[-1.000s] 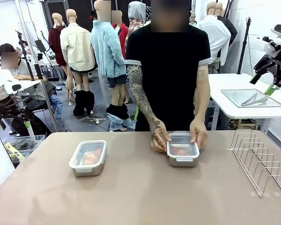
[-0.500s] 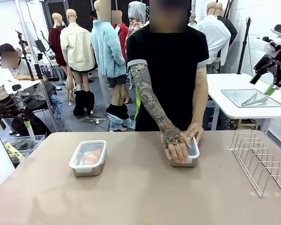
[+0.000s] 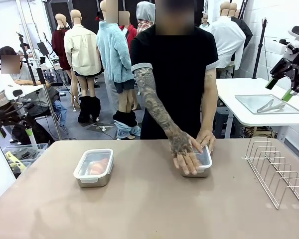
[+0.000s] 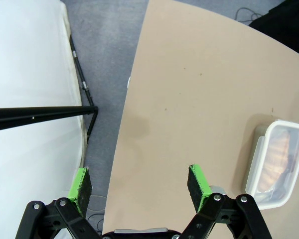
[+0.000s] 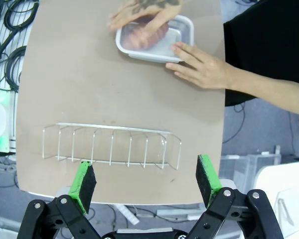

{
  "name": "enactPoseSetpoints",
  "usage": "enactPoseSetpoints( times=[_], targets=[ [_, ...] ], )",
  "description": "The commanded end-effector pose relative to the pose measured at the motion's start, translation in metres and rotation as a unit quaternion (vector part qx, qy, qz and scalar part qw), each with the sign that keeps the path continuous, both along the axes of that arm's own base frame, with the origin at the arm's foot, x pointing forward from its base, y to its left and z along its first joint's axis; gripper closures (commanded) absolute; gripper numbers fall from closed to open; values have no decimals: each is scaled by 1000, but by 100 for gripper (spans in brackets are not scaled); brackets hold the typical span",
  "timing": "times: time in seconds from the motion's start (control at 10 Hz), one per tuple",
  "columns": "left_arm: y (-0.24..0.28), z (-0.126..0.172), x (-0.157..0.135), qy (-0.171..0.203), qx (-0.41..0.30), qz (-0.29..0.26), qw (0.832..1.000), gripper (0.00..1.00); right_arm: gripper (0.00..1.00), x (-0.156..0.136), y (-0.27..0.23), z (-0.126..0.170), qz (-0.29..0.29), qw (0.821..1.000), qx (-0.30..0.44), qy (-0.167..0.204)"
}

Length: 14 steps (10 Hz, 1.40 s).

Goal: Place the bread in airtight containers.
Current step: Release when the human grabs the Airtight Container lid.

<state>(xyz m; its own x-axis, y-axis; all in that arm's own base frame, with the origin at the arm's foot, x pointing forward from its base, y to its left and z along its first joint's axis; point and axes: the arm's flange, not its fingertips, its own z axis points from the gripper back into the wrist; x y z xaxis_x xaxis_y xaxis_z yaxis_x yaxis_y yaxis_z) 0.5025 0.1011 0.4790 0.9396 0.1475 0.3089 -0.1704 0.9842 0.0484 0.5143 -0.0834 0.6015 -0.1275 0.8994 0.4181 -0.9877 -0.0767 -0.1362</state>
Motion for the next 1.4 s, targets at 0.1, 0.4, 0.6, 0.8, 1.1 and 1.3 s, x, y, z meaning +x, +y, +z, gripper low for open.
enactPoseSetpoints(
  times=[0.1,0.4,0.6,0.8,1.1,1.3],
  targets=[
    [0,0,-2,0,4,3,1000,0,0,-1,1,-1,1,1000,-4,0],
    [0,0,-2,0,4,3,1000,0,0,-1,1,-1,1,1000,-4,0],
    [0,0,-2,0,4,3,1000,0,0,-1,1,-1,1,1000,-4,0],
    [0,0,-2,0,4,3,1000,0,0,-1,1,-1,1,1000,-4,0],
    [0,0,-2,0,4,3,1000,0,0,-1,1,-1,1,1000,-4,0],
    [0,0,-2,0,4,3,1000,0,0,-1,1,-1,1,1000,-4,0]
  ],
)
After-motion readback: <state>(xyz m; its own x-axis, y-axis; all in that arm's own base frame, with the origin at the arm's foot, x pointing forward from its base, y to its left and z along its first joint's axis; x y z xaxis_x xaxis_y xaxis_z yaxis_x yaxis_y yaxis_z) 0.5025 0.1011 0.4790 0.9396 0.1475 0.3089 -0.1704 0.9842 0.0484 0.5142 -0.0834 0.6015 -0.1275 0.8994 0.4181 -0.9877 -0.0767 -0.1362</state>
